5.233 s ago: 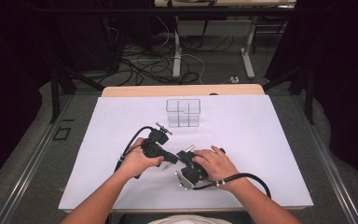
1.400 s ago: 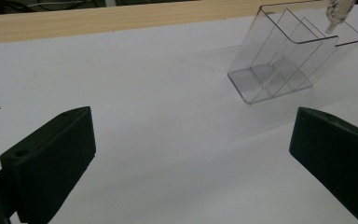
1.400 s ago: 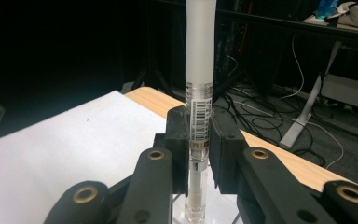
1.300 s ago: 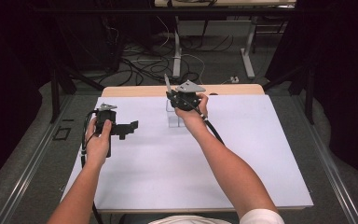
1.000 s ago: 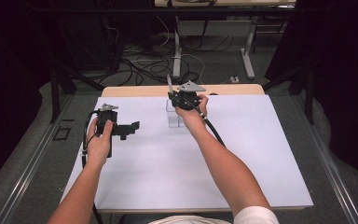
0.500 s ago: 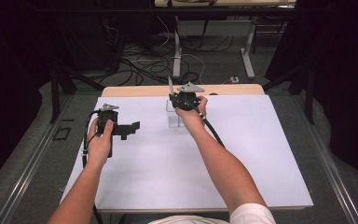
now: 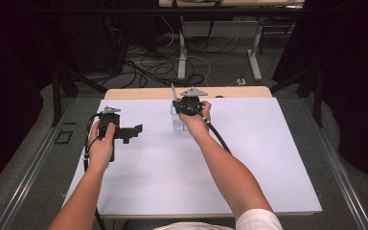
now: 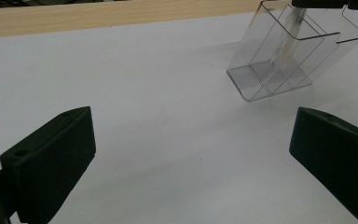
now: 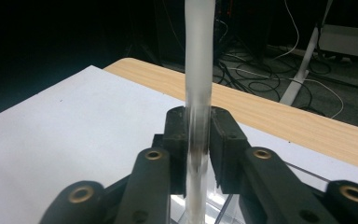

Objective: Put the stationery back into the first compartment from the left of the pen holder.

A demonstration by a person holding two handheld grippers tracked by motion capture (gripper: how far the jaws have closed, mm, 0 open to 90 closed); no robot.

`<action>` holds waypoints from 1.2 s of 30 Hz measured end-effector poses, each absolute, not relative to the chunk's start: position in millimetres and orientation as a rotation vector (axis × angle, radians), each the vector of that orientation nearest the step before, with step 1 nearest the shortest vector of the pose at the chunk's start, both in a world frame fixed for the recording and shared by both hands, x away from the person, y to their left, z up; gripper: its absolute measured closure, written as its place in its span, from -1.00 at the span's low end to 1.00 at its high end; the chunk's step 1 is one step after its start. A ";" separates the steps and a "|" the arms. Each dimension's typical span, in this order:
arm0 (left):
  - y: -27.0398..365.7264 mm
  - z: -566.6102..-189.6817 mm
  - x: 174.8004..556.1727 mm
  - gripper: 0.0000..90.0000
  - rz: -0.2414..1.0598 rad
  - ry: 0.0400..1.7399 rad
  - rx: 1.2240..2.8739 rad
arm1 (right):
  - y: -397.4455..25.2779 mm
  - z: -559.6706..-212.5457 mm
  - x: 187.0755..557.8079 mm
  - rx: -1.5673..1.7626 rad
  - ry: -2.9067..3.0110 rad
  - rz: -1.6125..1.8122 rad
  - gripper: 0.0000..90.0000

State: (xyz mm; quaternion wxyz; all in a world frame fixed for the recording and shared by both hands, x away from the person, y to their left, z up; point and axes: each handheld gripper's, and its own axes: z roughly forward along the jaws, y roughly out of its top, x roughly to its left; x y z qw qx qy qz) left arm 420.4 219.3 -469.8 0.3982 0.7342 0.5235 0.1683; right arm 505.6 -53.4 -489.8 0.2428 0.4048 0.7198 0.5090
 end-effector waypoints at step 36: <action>226.5 -467.3 418.7 -1.00 0.420 1.332 1.839 | -123.4 -446.4 442.5 1.120 1.992 1.378 -0.84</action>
